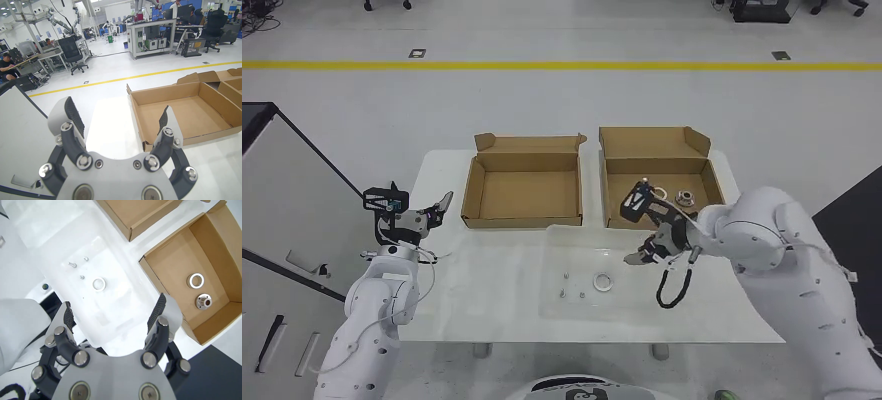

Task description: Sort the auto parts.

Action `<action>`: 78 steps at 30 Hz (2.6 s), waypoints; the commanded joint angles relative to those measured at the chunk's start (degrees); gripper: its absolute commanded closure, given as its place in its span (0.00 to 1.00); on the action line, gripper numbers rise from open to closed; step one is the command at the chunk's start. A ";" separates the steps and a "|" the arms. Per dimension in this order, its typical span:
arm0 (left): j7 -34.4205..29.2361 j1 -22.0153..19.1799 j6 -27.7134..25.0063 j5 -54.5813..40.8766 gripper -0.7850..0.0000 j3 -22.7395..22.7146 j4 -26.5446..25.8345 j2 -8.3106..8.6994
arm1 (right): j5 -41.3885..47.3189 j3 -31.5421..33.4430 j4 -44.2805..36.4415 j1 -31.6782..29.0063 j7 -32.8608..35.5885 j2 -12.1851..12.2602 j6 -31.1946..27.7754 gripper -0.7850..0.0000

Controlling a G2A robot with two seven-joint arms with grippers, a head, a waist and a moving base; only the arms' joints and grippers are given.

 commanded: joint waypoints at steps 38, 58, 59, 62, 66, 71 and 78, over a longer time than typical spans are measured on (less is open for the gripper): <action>0.00 0.00 0.00 0.00 0.00 0.00 0.00 0.00 | -7.44 -35.45 21.93 18.96 0.23 -5.55 5.27 0.56; 0.00 0.00 0.00 0.00 0.00 0.00 0.00 0.00 | -6.45 -39.22 29.51 21.23 -2.42 -8.14 5.39 0.62; 0.00 0.00 0.00 0.00 0.00 0.00 0.00 0.00 | -6.46 -39.35 29.74 21.31 -2.53 -8.24 5.39 0.62; 0.00 0.00 0.00 0.00 0.00 0.00 0.00 0.00 | -6.32 -39.60 30.52 21.53 -2.81 -8.53 5.39 0.62; 0.00 0.00 0.00 0.00 0.00 0.00 0.00 0.00 | -6.30 -39.85 31.44 21.74 -3.19 -8.86 5.53 0.64; 0.00 0.00 0.00 0.00 0.00 0.00 0.00 0.00 | -6.39 -40.20 32.19 21.94 -3.38 -9.23 5.57 0.66; 0.00 0.00 0.00 0.00 0.00 0.00 0.00 0.00 | -6.32 -40.51 33.42 22.13 -3.44 -9.67 5.58 0.70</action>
